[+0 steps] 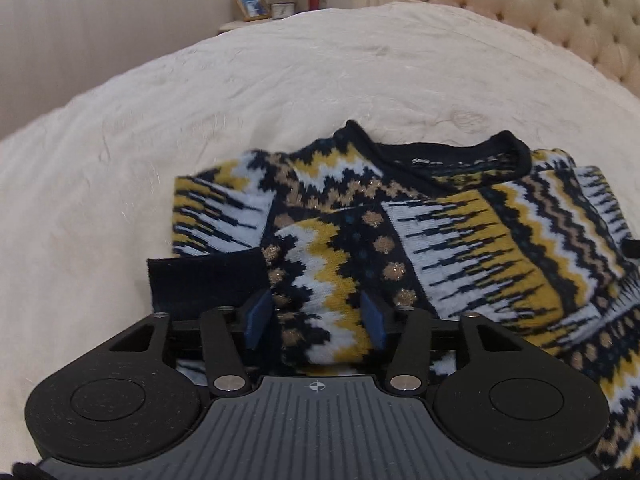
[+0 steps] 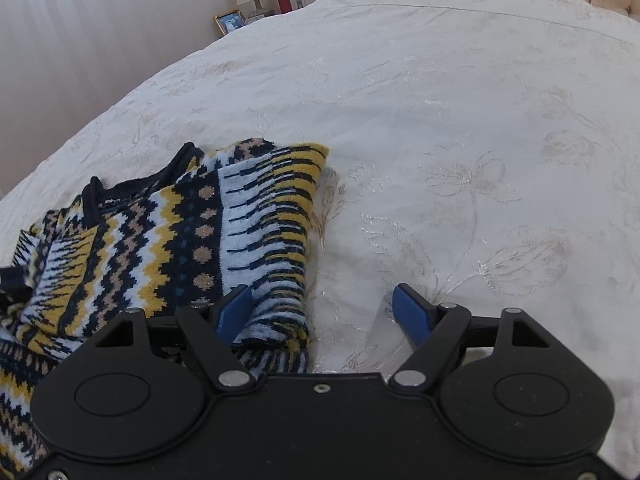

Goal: Fold small clothes
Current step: 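Lower the cuff onto the sweater body and open the left tool, then move both tools to the navy ribbed hem of the sweater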

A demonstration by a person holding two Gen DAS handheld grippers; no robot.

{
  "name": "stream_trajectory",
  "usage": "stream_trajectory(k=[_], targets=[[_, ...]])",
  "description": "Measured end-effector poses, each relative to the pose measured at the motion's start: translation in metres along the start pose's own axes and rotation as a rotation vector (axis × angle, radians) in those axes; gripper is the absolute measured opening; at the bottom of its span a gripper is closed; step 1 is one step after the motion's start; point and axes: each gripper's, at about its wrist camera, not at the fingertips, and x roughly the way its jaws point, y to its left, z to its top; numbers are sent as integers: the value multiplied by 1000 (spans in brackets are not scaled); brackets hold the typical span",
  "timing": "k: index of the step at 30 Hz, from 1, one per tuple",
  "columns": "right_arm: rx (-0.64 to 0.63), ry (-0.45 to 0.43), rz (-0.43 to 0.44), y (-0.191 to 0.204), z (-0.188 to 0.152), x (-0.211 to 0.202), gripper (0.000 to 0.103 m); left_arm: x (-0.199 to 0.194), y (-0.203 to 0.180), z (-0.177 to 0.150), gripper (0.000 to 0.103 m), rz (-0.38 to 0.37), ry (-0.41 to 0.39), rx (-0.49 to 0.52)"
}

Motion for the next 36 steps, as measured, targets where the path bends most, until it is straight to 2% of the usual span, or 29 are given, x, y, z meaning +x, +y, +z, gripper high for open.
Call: stream_trajectory(k=[2,4,5,8,11,22,26,30,31,33,34,36], targets=[[27,-15,17,-2,1,0,80,3,2,-3,55,2,-31,-33],[73,-36,49,-7,1,-2,80,5,1,-7,66,-4,-67,-74],[108,-48,72,-10,1,-3,80,6,0,-10,67,1,-89,-88],[177,-78,118,-16,1,-5,80,9,-15,-19,73,61,-157,-37],[163,-109,108,-13,2,-8,80,10,-23,-25,73,104,-202,-1],[150,-185,154,3,3,-2,80,16,-10,-29,74,34,-214,-80],[156,-177,139,1,14,7,80,16,-11,-29,74,41,-215,-74],[190,-110,128,-7,29,33,78,15,-11,-29,74,40,-216,-74],[193,-91,122,-7,31,39,67,15,-11,-30,74,38,-217,-77],[164,-78,112,-2,33,43,28,16,-10,-30,74,34,-218,-81],[138,-82,104,3,34,40,16,15,-10,-29,74,32,-218,-83],[55,-99,48,14,35,31,15,15,-10,-29,74,32,-218,-83]])
